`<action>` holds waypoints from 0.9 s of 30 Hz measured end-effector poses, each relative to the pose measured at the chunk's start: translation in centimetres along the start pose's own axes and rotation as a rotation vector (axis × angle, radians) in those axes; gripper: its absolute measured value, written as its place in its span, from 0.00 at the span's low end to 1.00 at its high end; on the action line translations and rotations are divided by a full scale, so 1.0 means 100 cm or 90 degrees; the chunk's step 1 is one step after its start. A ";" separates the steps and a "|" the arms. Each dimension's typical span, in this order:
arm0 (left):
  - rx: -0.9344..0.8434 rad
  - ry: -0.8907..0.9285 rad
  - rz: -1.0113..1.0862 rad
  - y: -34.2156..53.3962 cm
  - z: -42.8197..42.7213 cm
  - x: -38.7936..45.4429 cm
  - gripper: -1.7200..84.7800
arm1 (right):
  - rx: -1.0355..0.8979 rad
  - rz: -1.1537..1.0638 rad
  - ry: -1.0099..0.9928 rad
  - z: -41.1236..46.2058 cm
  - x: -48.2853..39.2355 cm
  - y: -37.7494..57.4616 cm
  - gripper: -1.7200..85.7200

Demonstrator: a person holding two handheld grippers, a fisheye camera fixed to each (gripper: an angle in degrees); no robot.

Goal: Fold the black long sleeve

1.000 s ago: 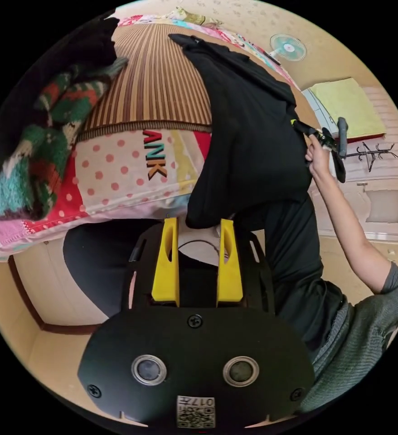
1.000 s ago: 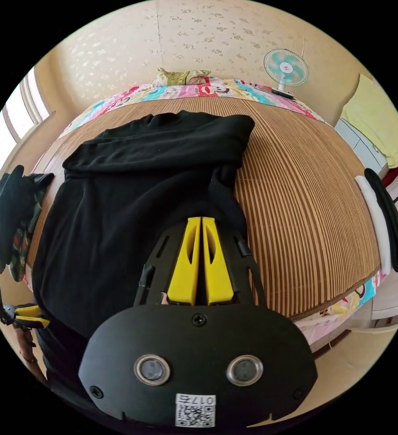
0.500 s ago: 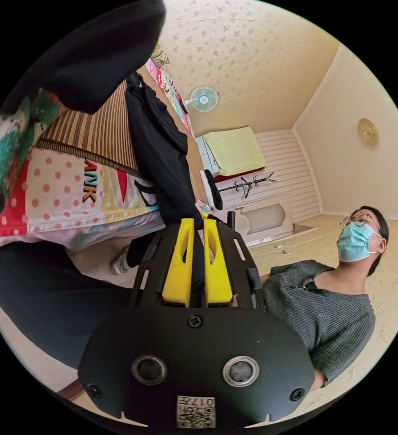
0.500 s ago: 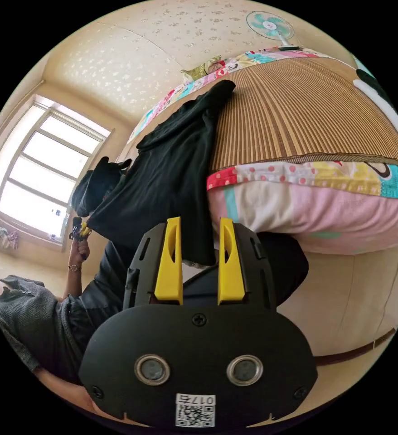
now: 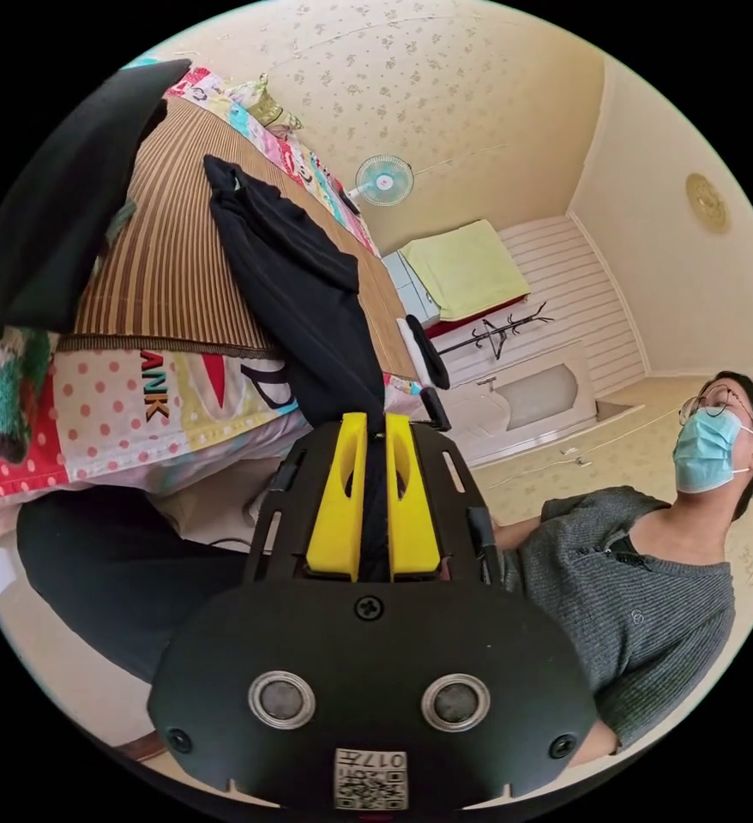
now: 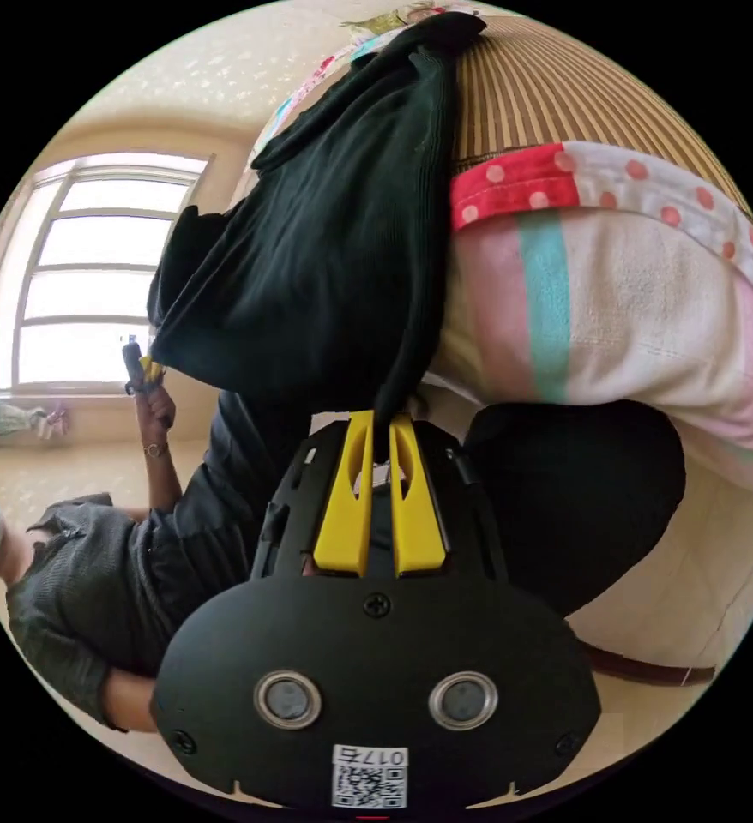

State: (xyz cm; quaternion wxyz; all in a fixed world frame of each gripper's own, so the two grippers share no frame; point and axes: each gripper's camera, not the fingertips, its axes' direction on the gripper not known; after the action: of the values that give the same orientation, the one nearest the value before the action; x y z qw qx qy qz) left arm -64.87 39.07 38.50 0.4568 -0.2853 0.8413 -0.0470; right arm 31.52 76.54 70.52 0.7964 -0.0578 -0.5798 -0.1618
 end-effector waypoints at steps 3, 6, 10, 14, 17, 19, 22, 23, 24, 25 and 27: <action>0.024 0.086 0.037 0.012 -0.009 0.002 0.07 | 0.093 -0.147 -0.289 -0.045 0.012 0.030 0.05; 0.026 0.199 0.139 0.021 -0.014 0.016 0.07 | 0.260 -0.296 -0.479 -0.107 0.024 0.074 0.05; 0.096 0.343 0.276 0.034 -0.025 0.036 0.07 | 0.407 -0.489 -0.606 -0.165 0.021 0.117 0.04; 0.239 0.274 0.252 0.039 -0.026 0.033 0.07 | 0.495 -0.469 -0.614 -0.188 0.020 0.109 0.04; 0.269 0.120 0.153 0.025 -0.010 0.023 0.07 | 0.505 -0.257 -0.531 -0.187 0.037 0.065 0.04; 0.302 0.087 0.129 0.010 -0.003 0.018 0.07 | 0.531 -0.148 -0.529 -0.187 0.050 0.036 0.04; 0.339 0.003 0.077 -0.034 0.008 0.013 0.07 | 0.555 -0.064 -0.548 -0.191 0.053 -0.027 0.05; 0.351 -0.029 0.063 -0.056 0.013 0.011 0.07 | 0.558 -0.036 -0.531 -0.193 0.048 -0.055 0.06; 0.373 -0.048 0.066 -0.078 0.019 0.010 0.07 | 0.561 -0.028 -0.519 -0.194 0.044 -0.069 0.06; 0.381 -0.054 0.067 -0.088 0.021 0.008 0.07 | 0.573 -0.023 -0.497 -0.196 0.037 -0.095 0.08; 0.377 -0.067 0.053 -0.130 0.035 -0.003 0.09 | 0.605 -0.010 -0.458 -0.197 0.025 -0.128 0.14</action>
State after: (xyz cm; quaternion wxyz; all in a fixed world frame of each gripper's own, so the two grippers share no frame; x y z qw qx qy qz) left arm -56.30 29.07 41.13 0.5647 -0.1072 0.7770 -0.2568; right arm 45.88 58.53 65.38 0.4873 0.2582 -0.8225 0.1391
